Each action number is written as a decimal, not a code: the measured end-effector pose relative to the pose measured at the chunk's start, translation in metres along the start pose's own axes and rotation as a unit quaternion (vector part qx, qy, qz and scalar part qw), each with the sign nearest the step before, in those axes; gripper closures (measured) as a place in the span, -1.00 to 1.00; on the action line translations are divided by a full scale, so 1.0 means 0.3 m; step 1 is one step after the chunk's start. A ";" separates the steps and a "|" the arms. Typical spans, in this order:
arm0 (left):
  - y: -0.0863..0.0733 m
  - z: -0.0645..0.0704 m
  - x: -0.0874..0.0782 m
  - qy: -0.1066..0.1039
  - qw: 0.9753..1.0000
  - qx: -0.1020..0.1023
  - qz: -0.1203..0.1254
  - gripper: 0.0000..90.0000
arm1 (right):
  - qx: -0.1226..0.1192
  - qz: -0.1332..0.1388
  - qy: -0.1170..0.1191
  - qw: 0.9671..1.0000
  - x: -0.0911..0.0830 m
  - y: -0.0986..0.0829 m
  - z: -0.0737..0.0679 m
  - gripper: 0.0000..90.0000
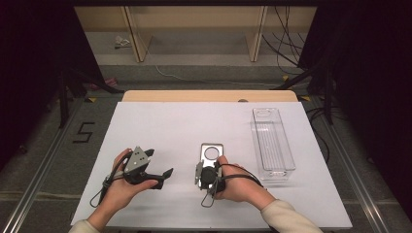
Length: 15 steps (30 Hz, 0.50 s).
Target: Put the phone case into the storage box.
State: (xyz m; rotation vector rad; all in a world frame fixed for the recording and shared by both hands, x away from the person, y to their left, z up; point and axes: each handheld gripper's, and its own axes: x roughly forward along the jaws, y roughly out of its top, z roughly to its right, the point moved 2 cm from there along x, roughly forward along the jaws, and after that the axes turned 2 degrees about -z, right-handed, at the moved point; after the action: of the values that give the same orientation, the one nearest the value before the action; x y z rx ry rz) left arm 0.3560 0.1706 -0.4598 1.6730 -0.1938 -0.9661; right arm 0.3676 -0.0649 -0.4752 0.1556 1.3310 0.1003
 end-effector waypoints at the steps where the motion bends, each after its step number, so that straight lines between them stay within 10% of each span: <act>1: 0.000 0.000 0.000 0.000 1.000 0.000 0.000 -0.87 | -0.003 0.003 0.001 1.000 0.002 0.002 -0.001 0.05; 15: -0.001 0.001 0.000 -0.001 1.000 0.000 0.000 -0.86 | -0.020 -0.018 0.016 1.000 0.007 0.015 0.002 0.33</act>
State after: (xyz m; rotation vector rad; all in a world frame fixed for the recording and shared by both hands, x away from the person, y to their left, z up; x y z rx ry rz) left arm 0.3558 0.1704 -0.4600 1.6721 -0.1939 -0.9677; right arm 0.3688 -0.0602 -0.4764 0.0968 1.3623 0.0992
